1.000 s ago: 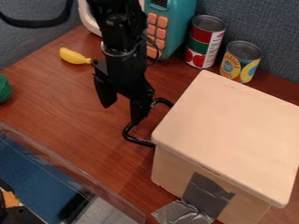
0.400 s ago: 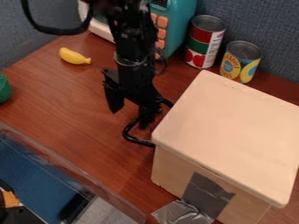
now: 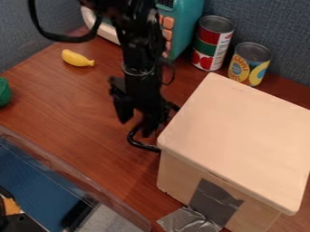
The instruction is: Opened the drawer
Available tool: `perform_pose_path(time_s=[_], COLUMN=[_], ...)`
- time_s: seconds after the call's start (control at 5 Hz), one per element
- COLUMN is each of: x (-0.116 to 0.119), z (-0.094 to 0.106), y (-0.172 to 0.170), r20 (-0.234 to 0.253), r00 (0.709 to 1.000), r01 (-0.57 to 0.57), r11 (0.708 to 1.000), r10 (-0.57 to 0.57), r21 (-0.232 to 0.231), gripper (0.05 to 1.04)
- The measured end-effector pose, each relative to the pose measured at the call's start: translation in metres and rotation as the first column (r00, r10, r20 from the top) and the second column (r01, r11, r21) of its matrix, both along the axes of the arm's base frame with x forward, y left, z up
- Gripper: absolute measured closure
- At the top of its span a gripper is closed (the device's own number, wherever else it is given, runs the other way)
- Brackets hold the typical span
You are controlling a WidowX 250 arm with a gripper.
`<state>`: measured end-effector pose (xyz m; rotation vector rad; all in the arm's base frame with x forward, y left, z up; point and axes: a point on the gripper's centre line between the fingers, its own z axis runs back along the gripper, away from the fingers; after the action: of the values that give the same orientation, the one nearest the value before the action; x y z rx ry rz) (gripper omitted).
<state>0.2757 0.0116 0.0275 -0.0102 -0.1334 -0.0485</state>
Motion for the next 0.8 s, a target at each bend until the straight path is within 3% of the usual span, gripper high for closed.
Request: perform_pose_path(time_s=[0.2, 0.4, 0.8], x=[-0.001, -0.003, -0.005], z=[-0.001, -0.002, -0.008], y=[-0.001, 0.002, 0.028], r20=[-0.002, -0.008, -0.055], r00=[1.0, 1.0, 0.998], r01=[0.007, 0.003, -0.016], r11=[1.0, 1.0, 0.999], r10=[-0.007, -0.003, 0.019], r21=[0.009, 0.021, 0.045], gripper=[0.736, 0.917, 0.947])
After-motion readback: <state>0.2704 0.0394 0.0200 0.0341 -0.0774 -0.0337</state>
